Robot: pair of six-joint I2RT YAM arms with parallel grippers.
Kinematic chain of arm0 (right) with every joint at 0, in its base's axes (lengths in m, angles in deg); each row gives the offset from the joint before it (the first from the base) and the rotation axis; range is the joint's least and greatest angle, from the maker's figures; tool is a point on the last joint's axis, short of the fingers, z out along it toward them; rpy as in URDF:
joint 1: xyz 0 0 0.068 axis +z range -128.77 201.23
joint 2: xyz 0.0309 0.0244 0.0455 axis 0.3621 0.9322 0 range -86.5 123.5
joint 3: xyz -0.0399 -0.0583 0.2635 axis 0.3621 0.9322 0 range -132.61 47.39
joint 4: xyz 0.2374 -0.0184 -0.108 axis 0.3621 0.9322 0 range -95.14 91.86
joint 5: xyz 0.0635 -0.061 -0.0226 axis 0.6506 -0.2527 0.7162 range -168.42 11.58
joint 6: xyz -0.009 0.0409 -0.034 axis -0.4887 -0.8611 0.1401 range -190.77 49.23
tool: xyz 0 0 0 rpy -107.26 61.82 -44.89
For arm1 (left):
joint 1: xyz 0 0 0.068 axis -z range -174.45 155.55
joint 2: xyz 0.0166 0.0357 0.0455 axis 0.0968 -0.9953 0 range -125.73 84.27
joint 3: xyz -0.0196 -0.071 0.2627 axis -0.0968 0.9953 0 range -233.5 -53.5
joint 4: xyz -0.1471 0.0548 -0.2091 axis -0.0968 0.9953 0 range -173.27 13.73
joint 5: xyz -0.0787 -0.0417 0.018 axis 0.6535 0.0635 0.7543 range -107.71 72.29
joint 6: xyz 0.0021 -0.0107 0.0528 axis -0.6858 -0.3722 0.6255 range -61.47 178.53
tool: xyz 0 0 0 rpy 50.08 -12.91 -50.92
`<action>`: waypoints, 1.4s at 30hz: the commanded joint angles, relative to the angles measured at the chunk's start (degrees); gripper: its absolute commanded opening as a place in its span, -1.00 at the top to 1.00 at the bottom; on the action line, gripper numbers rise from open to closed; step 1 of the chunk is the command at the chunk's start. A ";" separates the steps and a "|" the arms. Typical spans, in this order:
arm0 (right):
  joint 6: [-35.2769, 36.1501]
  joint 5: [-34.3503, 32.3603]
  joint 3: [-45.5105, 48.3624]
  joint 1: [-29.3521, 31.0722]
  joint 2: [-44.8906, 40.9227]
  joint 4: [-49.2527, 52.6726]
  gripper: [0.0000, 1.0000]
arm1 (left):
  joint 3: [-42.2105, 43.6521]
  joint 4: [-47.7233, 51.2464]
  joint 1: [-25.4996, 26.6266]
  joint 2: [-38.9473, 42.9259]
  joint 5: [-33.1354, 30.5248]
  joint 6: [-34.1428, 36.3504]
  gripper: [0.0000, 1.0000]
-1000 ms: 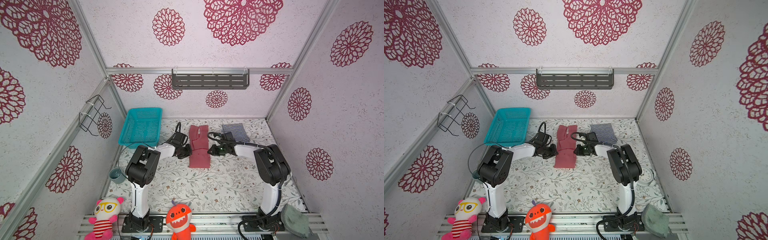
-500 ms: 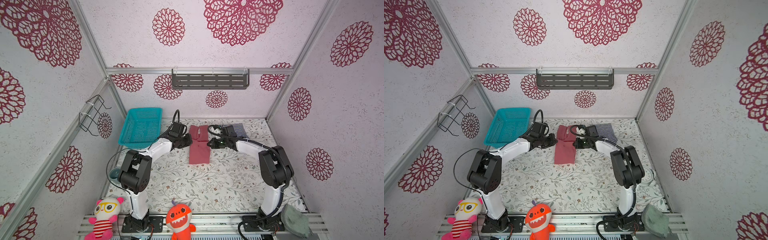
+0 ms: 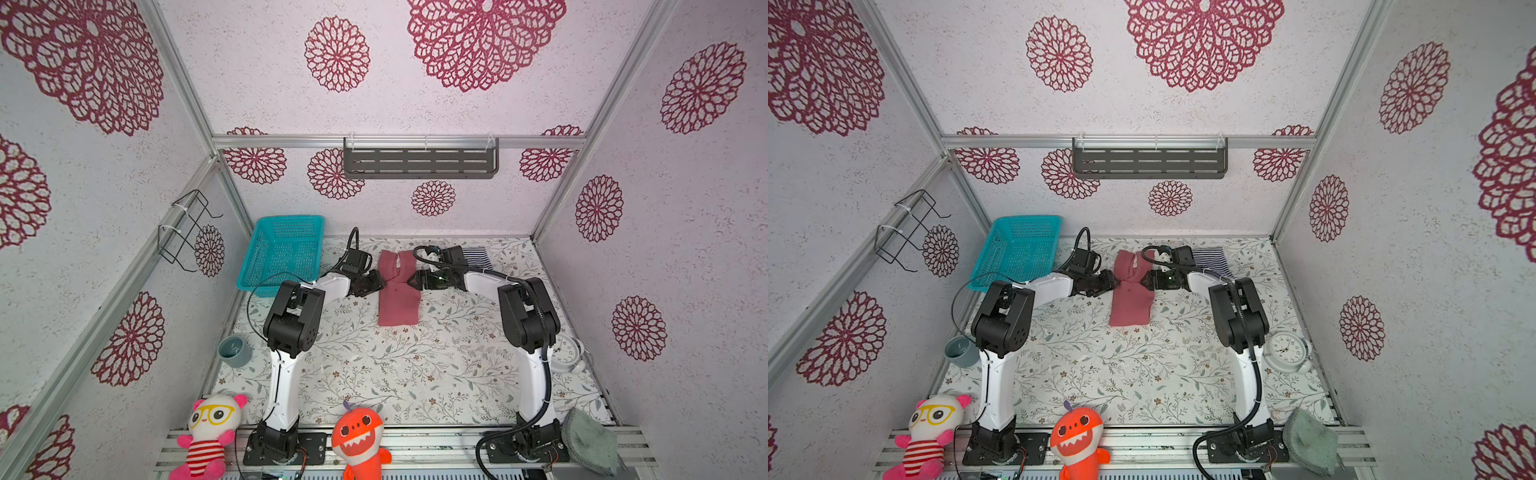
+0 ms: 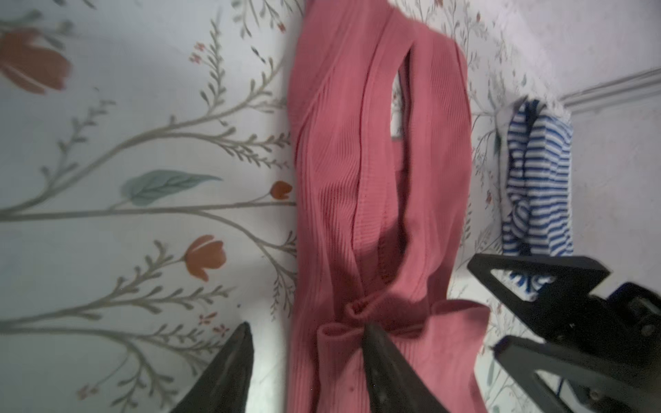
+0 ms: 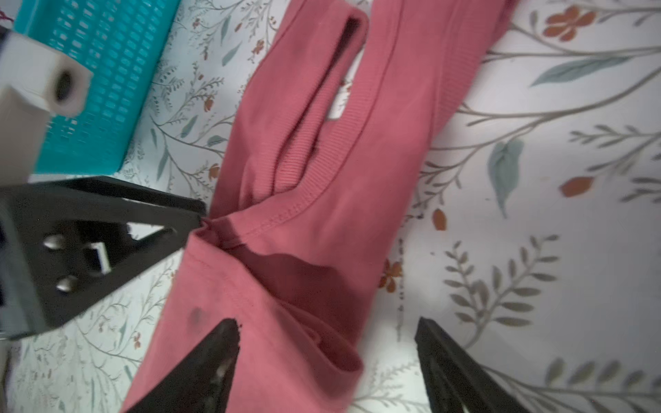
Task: Fold and stack the tank tops
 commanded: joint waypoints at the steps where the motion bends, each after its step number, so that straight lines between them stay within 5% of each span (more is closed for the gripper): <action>1: 1.88 -2.20 -0.85 -0.32 -7.48 2.54 -0.73 | 1.65 2.21 -0.42 8.86 -5.37 2.63 -0.17; 3: -0.32 -4.49 3.95 0.24 -12.56 2.98 -0.64 | 6.00 4.34 0.32 15.26 -8.51 0.72 -0.16; 6: -5.37 -5.34 12.58 2.34 -19.92 0.81 -0.22 | 13.51 2.37 3.78 21.63 -8.18 -4.36 -0.02; 9: -10.48 -5.12 20.00 5.06 -24.74 -3.10 0.21 | 17.59 -0.12 8.35 23.51 -8.45 -8.68 0.03; 12: -15.24 -3.20 25.12 8.29 -26.89 -9.03 0.42 | 19.02 -3.04 11.27 22.24 -8.28 -11.97 0.05; 23: -18.89 -5.12 30.78 7.72 -13.51 -20.48 0.50 | 24.28 -11.04 9.55 13.06 -9.90 -17.28 0.11; 33: -16.26 -4.86 29.05 7.74 -28.84 -7.81 0.30 | 25.12 -0.98 10.43 25.57 -11.69 -13.91 0.07; 42: -23.39 -4.41 38.18 7.65 -32.82 -11.29 0.02 | 42.51 -23.18 13.27 28.53 -5.25 -33.21 -0.20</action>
